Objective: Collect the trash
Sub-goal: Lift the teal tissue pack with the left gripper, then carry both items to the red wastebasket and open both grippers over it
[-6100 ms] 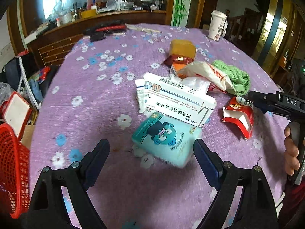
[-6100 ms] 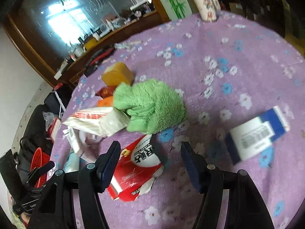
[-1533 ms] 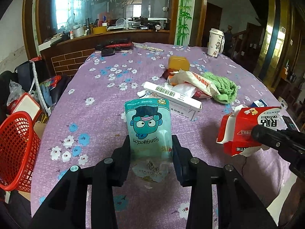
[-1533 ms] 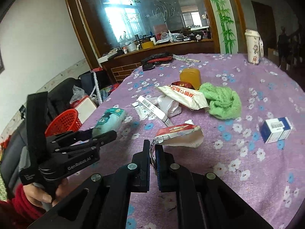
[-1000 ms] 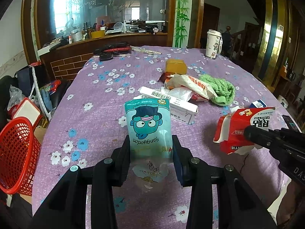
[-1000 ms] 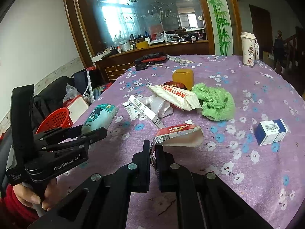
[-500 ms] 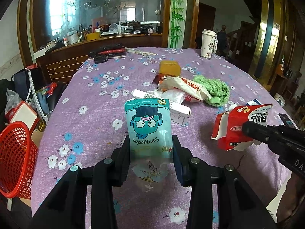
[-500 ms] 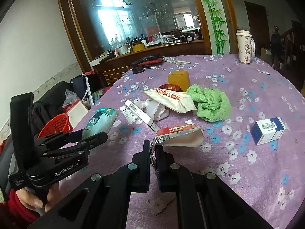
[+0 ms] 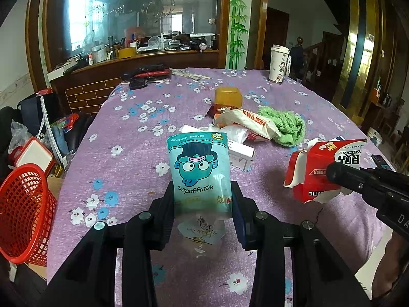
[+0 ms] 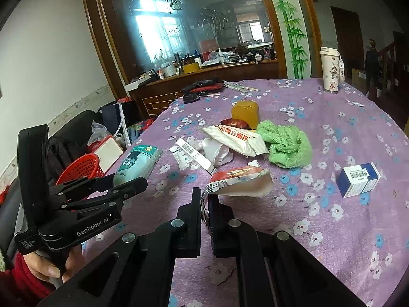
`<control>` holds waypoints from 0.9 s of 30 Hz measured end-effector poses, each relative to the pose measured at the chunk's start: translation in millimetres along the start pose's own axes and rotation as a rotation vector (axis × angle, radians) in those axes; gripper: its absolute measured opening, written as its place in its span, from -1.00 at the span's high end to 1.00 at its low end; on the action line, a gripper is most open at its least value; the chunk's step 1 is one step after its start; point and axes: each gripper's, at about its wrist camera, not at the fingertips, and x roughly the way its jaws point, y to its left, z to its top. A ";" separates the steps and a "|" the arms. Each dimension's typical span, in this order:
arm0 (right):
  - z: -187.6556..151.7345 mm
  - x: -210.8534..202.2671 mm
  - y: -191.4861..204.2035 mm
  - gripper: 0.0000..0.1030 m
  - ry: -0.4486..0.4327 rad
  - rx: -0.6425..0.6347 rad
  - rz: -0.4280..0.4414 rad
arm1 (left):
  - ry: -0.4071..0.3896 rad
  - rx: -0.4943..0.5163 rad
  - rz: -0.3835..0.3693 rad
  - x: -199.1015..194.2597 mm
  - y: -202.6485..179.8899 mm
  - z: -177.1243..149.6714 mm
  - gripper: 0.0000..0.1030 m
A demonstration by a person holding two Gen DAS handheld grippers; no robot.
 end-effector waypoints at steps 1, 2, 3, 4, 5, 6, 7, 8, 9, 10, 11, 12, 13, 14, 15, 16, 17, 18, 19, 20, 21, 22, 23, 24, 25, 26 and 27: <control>0.6 -0.4 0.0 0.88 0.000 -0.001 0.001 | -0.001 0.000 0.000 -0.8 0.6 0.4 0.26; 1.1 -0.9 0.6 0.88 -0.002 -0.001 0.001 | -0.004 -0.002 0.001 -2.4 1.0 0.6 0.26; 1.9 -1.2 0.8 0.88 -0.003 -0.002 0.001 | -0.007 -0.003 0.000 -4.3 1.4 0.7 0.26; 2.8 -1.3 1.1 0.88 -0.004 -0.001 0.003 | -0.010 -0.003 0.001 -5.5 2.2 0.8 0.26; 3.5 -1.3 1.3 0.88 -0.002 0.000 0.007 | -0.012 -0.004 0.005 -6.5 3.3 1.0 0.26; 4.2 -1.1 1.3 0.88 0.000 0.004 0.015 | -0.012 -0.008 0.010 -7.5 4.8 1.1 0.26; 5.0 -0.8 1.1 0.88 0.002 0.007 0.024 | -0.012 -0.012 0.013 -9.0 6.8 1.2 0.26; 5.9 0.0 1.0 0.88 0.005 0.009 0.032 | -0.012 -0.015 0.015 -10.1 8.8 1.3 0.26; 7.0 1.5 0.6 0.88 0.009 0.010 0.036 | -0.013 -0.020 0.020 -11.6 11.9 1.6 0.26; 8.3 3.5 0.3 0.88 0.015 0.013 0.043 | -0.017 -0.027 0.029 -13.9 16.0 1.6 0.26; 9.8 5.0 0.0 0.88 0.021 0.016 0.052 | -0.020 -0.032 0.036 -15.1 19.7 2.2 0.26; 11.2 6.8 0.4 0.88 0.027 0.018 0.065 | -0.023 -0.038 0.047 -17.2 24.9 2.4 0.26; 13.5 9.0 2.0 0.88 0.032 0.018 0.075 | -0.026 -0.047 0.059 -19.2 30.9 2.7 0.26; 16.3 11.3 4.8 0.88 0.038 0.016 0.083 | -0.028 -0.057 0.066 -21.0 37.0 2.9 0.26; 18.5 13.1 7.1 0.88 0.041 0.012 0.088 | -0.031 -0.070 0.074 -23.1 44.0 3.1 0.26; 21.3 15.7 11.2 0.88 0.045 0.003 0.097 | -0.033 -0.080 0.081 -25.2 50.5 3.2 0.26; 24.6 18.0 16.2 0.88 0.049 -0.005 0.105 | -0.037 -0.093 0.091 -27.7 58.6 3.7 0.26; 28.5 21.6 22.3 0.88 0.055 -0.015 0.114 | -0.042 -0.105 0.103 -30.3 66.4 4.2 0.26; 31.7 24.8 28.0 0.88 0.061 -0.026 0.125 | -0.049 -0.123 0.117 -34.1 76.4 4.2 0.25; 36.2 29.7 37.6 0.88 0.071 -0.045 0.143 | -0.052 -0.134 0.125 -36.9 83.0 4.0 0.25; 39.6 34.2 44.9 0.88 0.079 -0.059 0.156 | -0.054 -0.147 0.135 -39.7 91.7 3.7 0.25; 43.2 39.8 53.6 0.88 0.091 -0.075 0.169 | -0.057 -0.161 0.146 -43.1 100.3 2.9 0.25; 46.5 46.4 64.1 0.88 0.105 -0.094 0.186 | -0.059 -0.177 0.160 -46.8 110.6 1.7 0.24; 49.9 53.8 76.0 0.88 0.120 -0.113 0.206 | -0.062 -0.191 0.174 -50.5 120.5 0.3 0.25; 52.8 60.4 86.9 0.88 0.133 -0.131 0.222 | -0.065 -0.207 0.188 -54.4 130.7 -1.4 0.24; 56.8 68.9 103.5 0.88 0.148 -0.160 0.243 | -0.066 -0.224 0.203 -58.7 142.5 -3.7 0.24; 58.9 74.1 114.6 0.88 0.155 -0.180 0.258 | -0.068 -0.239 0.220 -62.7 154.0 -6.0 0.24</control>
